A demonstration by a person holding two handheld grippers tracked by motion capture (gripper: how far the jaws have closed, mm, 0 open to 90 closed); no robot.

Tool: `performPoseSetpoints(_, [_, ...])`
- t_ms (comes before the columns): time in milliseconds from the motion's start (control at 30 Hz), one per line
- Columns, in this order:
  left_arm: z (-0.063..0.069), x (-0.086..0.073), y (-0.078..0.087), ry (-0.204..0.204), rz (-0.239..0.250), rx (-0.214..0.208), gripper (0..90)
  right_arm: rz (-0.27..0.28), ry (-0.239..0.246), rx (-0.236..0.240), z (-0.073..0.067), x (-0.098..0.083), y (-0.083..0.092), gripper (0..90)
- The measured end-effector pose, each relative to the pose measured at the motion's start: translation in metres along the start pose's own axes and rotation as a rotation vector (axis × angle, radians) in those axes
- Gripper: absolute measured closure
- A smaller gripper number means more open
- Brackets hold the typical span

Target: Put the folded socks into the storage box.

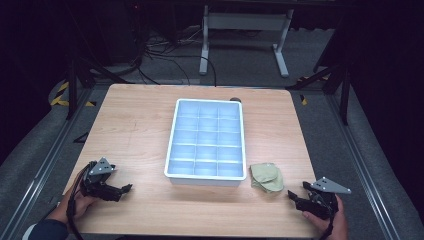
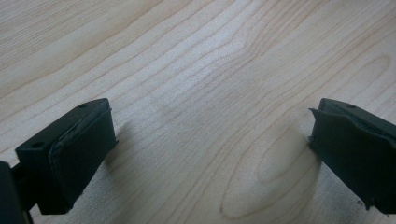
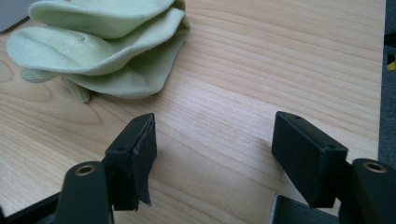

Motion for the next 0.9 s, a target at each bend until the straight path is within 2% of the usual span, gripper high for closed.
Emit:
performPoseSetpoints(33, [0.0014, -0.0004, -0.0002, 0.012, -0.001, -0.007, 0.3, 0.002, 0.001, -0.002, 0.0002, 0.001, -0.0009, 31.2])
performPoseSetpoints(67, [0.0015, -0.0003, -0.0003, 0.008, -0.001, -0.012, 0.1, 0.0, 0.0, -0.002, 0.0005, 0.0019, -0.0019, 31.2])
performPoseSetpoints(100, [0.0005, 0.0001, 0.0, -0.014, 0.002, -0.013, 0.1, 0.0, 0.001, -0.003, 0.0005, 0.0019, -0.002, 31.2])
performPoseSetpoints(333, [0.0019, -0.0008, 0.0002, -0.002, 0.001, -0.014, 0.4, 0.0, -0.002, -0.006, 0.0002, 0.0015, -0.0015, 31.2])
performPoseSetpoints(400, [0.0008, -0.0024, 0.0016, -0.016, -0.002, -0.033, 0.4, 0.0, -0.001, -0.007, 0.0001, 0.0016, -0.0016, 31.2])
performPoseSetpoints(533, [-0.0016, -0.0047, 0.0037, -0.012, -0.009, -0.027, 0.4, -0.002, -0.004, -0.003, -0.0002, 0.0019, -0.0019, 28.9])
performPoseSetpoints(567, [-0.0015, -0.0047, 0.0031, -0.006, 0.002, -0.024, 0.4, -0.002, -0.005, 0.004, -0.0003, 0.0022, -0.0022, 28.4])
performPoseSetpoints(633, [-0.0029, -0.005, 0.0038, -0.019, 0.003, -0.019, 0.4, -0.003, -0.004, 0.007, -0.0001, 0.0028, -0.0025, 27.9])
performPoseSetpoints(700, [-0.0028, -0.0061, 0.0047, -0.007, 0.001, -0.013, 0.4, -0.012, 0.002, 0.012, -0.0012, 0.0029, -0.0028, 26.9])
performPoseSetpoints(900, [-0.0028, -0.0063, 0.0048, -0.003, 0.002, -0.012, 0.4, -0.003, 0.008, -0.002, -0.0011, 0.0045, -0.0003, 28.8])
Point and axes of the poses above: each handheld gripper's, and its own axes: y roughly backward along the jaws, x roughly out of its top, z roughly to its right, the point moved 7 cm from there along -y, roughly forward along the jaws, and after that the axes turned 3 degrees about -z, right-handed, at the moved point
